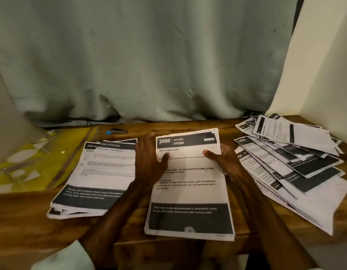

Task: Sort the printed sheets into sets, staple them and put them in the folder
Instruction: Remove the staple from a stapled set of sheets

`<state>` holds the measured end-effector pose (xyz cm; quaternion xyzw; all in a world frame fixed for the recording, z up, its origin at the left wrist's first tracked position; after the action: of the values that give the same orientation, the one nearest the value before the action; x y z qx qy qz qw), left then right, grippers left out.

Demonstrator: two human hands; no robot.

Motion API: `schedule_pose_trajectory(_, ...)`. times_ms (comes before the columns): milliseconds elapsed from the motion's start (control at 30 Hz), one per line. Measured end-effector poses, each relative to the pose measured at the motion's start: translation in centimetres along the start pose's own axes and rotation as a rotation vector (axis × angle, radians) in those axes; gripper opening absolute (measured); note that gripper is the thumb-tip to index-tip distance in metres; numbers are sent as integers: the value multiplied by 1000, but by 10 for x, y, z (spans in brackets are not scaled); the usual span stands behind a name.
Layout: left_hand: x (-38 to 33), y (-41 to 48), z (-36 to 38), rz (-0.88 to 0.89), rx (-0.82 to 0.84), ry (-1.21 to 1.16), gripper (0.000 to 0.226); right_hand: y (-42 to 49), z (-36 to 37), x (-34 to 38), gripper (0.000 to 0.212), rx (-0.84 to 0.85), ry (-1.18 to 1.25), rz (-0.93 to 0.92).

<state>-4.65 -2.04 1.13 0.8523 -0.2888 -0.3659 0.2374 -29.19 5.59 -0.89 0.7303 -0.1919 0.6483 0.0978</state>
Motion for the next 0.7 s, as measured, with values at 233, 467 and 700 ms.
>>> schedule_pose_trajectory(233, -51, 38, 56, 248, 115, -45, 53, 25, 8, -20, 25, -18, -8, 14)
schedule_pose_trajectory(467, -69, 59, 111, 376, 241, 30, 47, 46, 4, -33, 8, -39, -41, 24)
schedule_pose_trajectory(700, -49, 50, 123, 421, 46, 43, 31, 56, 10, -41, 15, 15, -88, 17)
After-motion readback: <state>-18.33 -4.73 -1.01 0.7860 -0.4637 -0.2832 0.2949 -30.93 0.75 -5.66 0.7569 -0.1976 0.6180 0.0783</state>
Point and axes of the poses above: each hand's wrist, its own y-axis towards the middle knuckle, its own z-axis out of the palm, x = y × z, the point moved 7 cm from there along y, towards the middle knuckle, and after that the axes turned 9 degrees about z, right-handed, at the moved point
